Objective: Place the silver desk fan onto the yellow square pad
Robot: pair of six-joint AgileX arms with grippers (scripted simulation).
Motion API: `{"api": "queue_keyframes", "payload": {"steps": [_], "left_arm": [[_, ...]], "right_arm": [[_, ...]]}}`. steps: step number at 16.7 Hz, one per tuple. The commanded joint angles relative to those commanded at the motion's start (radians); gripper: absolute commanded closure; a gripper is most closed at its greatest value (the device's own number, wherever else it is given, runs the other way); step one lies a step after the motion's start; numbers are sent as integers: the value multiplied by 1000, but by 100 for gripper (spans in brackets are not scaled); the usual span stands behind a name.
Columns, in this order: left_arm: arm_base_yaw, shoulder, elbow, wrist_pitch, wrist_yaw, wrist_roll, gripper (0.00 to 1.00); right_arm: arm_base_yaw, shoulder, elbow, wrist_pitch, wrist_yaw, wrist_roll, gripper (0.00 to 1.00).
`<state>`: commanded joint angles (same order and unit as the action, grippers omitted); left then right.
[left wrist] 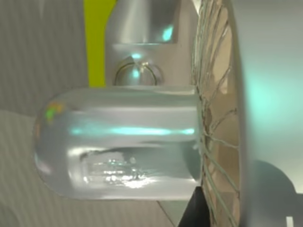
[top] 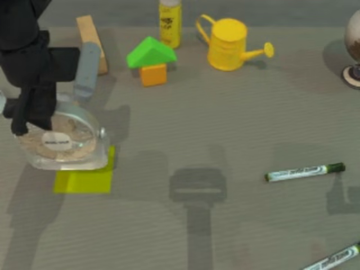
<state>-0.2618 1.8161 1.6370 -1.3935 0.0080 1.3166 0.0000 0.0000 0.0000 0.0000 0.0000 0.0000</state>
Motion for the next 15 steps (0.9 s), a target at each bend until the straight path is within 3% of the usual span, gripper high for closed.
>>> {"api": "queue_keyframes", "payload": {"steps": [12, 15], "left_arm": [[2, 15, -118, 134, 0, 2, 100], [2, 15, -118, 134, 0, 2, 77]], "right_arm": [[0, 0, 0, 0, 0, 0, 0], [0, 0, 0, 0, 0, 0, 0]]}}
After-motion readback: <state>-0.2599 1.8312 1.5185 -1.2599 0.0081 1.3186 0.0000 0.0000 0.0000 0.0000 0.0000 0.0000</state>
